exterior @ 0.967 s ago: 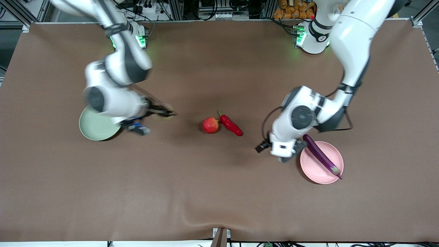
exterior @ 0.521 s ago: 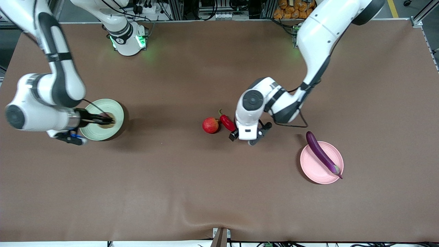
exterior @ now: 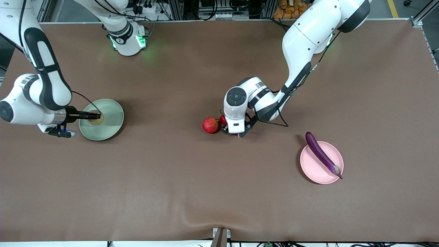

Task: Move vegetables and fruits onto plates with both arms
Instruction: 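Carry the pepper with the left gripper while the right gripper reaches the apple, then release the pepper with the left gripper while the right gripper grasps the apple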

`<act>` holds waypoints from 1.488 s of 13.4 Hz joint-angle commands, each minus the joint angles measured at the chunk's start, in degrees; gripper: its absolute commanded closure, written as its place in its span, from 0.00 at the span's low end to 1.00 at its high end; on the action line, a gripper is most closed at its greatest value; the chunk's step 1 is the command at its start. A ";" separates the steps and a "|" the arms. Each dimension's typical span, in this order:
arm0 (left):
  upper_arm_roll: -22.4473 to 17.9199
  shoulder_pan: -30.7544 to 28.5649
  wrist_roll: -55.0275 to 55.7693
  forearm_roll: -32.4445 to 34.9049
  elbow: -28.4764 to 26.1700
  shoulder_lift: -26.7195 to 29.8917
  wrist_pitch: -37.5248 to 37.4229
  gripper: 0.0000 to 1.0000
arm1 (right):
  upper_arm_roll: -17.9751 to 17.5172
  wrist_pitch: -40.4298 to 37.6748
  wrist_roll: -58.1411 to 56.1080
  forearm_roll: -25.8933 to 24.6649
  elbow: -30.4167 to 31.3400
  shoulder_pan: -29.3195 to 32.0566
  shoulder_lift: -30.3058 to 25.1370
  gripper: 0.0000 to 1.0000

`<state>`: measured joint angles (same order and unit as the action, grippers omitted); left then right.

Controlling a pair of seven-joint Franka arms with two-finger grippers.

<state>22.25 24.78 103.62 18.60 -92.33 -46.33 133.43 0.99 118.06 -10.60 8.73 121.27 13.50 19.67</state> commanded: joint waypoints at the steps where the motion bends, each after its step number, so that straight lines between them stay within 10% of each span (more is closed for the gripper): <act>1: -0.46 -0.07 0.97 1.79 0.14 0.45 0.77 1.00 | -1.52 0.33 -0.73 -0.99 1.34 2.49 -0.95 0.28; 2: -0.46 -0.69 0.01 1.97 -0.04 0.71 0.43 1.00 | -1.60 -0.11 -0.56 -0.90 1.08 2.49 -1.03 0.00; 10: 0.24 -17.80 -27.54 2.32 -3.29 13.45 -11.26 1.00 | -2.13 -17.78 22.68 11.74 -12.36 -9.60 -2.35 0.00; 18: -0.37 -32.42 -49.66 2.32 1.72 7.49 -9.35 1.00 | -2.04 6.97 62.76 25.20 -18.33 -38.43 4.22 0.00; 20: -0.37 -34.35 -50.71 2.32 1.72 5.82 -6.18 0.73 | -1.96 14.88 70.69 25.03 -22.55 -45.29 9.92 0.00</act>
<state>21.44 -8.31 53.95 20.07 -92.16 -38.32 125.42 -1.90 128.84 54.07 32.64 104.54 -26.72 23.16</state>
